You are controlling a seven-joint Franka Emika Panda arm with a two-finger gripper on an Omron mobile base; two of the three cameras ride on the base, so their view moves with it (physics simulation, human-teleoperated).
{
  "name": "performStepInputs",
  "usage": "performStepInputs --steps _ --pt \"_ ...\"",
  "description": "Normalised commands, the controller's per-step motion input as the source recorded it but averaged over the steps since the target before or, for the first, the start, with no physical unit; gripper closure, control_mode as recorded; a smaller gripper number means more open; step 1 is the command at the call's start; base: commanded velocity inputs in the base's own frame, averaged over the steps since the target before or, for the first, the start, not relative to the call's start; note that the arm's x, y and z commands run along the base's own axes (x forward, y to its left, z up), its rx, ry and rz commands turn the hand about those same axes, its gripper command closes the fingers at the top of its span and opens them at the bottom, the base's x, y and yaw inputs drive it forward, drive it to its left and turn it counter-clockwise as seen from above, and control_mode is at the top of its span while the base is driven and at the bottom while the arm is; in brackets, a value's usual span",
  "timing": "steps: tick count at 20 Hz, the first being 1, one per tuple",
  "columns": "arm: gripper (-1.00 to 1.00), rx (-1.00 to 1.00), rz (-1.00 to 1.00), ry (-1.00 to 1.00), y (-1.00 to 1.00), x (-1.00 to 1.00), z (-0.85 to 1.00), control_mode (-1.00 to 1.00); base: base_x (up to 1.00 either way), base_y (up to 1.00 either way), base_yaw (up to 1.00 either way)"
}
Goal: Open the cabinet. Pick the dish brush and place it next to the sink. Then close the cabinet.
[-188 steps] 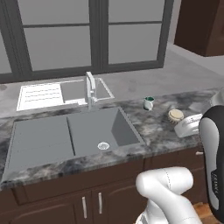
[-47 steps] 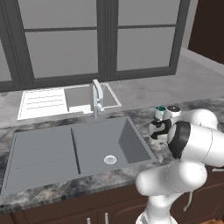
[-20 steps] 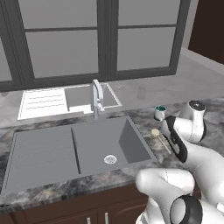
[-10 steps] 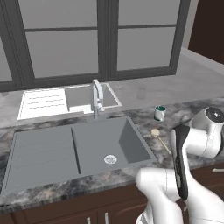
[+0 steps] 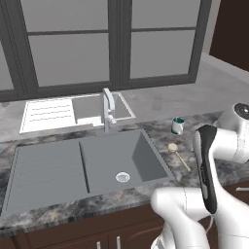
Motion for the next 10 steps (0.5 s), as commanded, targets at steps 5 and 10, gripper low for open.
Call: performStepInputs --steps 5,10 --pt "-1.0 0.12 0.0 0.04 0.26 -0.28 0.16 -1.0 0.0 0.0 0.0" --pt "-1.0 0.06 0.0 0.0 0.49 -0.24 0.0 -1.0 0.0 0.0 0.0"
